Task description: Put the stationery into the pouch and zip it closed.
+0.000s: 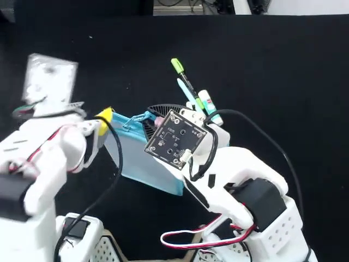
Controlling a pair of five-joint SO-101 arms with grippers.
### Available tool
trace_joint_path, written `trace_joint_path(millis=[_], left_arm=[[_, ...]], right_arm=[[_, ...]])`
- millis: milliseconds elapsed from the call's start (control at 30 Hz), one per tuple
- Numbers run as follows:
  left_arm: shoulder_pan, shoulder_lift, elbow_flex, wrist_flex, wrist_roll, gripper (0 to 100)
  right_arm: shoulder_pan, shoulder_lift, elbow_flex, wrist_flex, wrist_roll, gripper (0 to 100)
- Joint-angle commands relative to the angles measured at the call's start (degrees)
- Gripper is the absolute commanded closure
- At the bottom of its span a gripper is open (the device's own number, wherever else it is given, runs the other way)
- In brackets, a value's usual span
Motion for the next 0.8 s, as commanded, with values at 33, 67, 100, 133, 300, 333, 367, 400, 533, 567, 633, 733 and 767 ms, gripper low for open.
trace_joint_path(millis=[33,67,100,133,300,333,367,400,533,567,633,733,767], left_arm=[[-0.5,2.5,-0.5,4.5,-5.1,82],[-0.5,3.0,-0.5,5.2,-5.7,82],[-0.5,3.2,-0.1,5.6,-6.2,82],[-0.5,3.3,0.0,6.3,-6.4,82],[-0.5,3.5,0.4,8.0,-6.7,82],[-0.5,3.5,1.1,8.3,-6.7,82],[-0.5,3.5,2.1,8.3,-6.7,82],[-0.5,3.5,3.4,8.3,-6.7,82],[-0.5,3.4,8.7,8.4,-6.3,82],[-0.5,3.4,9.5,8.4,-6.3,82],[-0.5,3.4,10.3,8.4,-6.3,82],[-0.5,3.4,10.7,8.4,-6.3,82],[-0.5,3.4,10.7,8.4,-6.2,82]], right_arm=[[-0.4,-0.8,-1.7,0.3,-0.5,98.8],[-0.4,-0.8,-1.7,0.3,-0.5,98.8],[-0.4,-0.8,-1.7,0.3,-0.5,98.8],[-0.4,-0.8,-1.7,0.3,-0.5,98.8],[-0.4,-0.8,-1.7,0.3,-0.5,98.8],[-0.4,-0.8,-1.7,0.3,-0.5,98.8],[-0.4,-0.8,-1.7,0.3,-0.5,98.8],[-0.4,-0.8,-1.7,0.4,-0.5,98.8],[-0.4,-0.9,-2.9,3.8,-0.3,98.8],[-0.4,-1.3,-2.9,4.1,-0.3,98.8],[-0.4,-2.2,-2.7,4.4,-0.3,98.8],[-0.4,-4.1,-2.2,4.7,-0.2,98.8],[-0.4,-4.8,-1.8,4.7,-0.2,98.8]])
